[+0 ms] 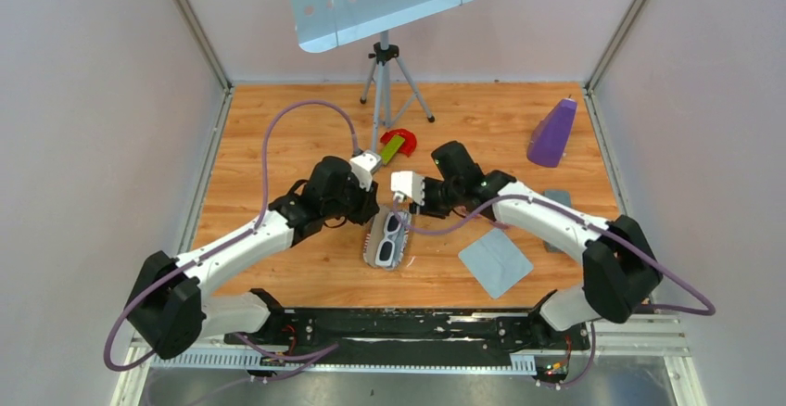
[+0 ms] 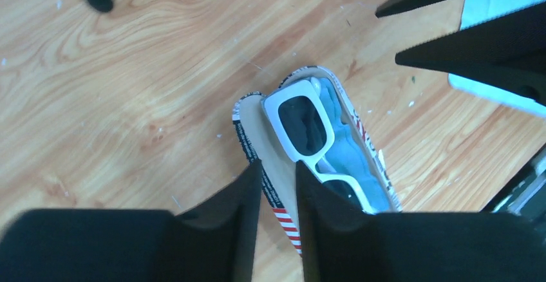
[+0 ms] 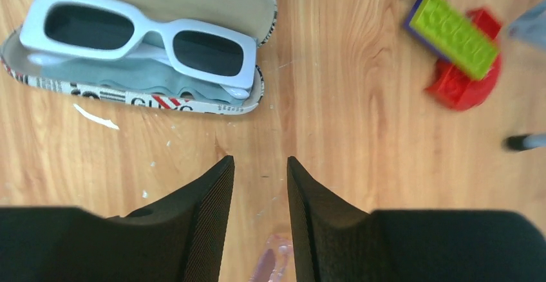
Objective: Organize the sunglasses
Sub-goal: Close the sunglasses case at the center of the board.
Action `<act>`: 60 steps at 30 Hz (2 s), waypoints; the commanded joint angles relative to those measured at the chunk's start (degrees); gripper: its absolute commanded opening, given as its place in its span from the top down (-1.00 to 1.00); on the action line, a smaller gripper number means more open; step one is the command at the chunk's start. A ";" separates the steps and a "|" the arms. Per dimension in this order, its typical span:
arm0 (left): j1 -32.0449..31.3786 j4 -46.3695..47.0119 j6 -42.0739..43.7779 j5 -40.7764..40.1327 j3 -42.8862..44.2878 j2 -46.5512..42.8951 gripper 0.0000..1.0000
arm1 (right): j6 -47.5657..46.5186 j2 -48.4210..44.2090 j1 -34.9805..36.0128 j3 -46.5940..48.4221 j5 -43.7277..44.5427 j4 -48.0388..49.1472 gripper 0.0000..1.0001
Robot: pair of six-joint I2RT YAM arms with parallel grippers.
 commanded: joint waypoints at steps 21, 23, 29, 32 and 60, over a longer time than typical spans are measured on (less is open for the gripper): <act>-0.48 4.30 -23.70 -3.46 -7.58 0.85 0.06 | 63.28 22.53 -12.87 -1.11 -44.95 6.44 0.17; -0.48 4.30 -23.48 -3.14 -7.23 1.91 0.06 | 64.24 24.36 -12.86 -0.78 -44.64 7.35 0.19; -0.47 5.73 -23.35 -0.94 -7.00 4.17 0.08 | 65.34 28.30 -12.92 0.94 -44.55 9.04 0.20; -0.61 6.82 -23.51 0.43 -7.08 4.22 0.13 | 66.48 28.53 -12.85 0.82 -45.20 11.29 0.24; -11.56 2.82 -16.86 -6.81 1.64 -3.10 -0.25 | 65.17 24.12 -15.90 -2.01 -48.41 15.82 0.54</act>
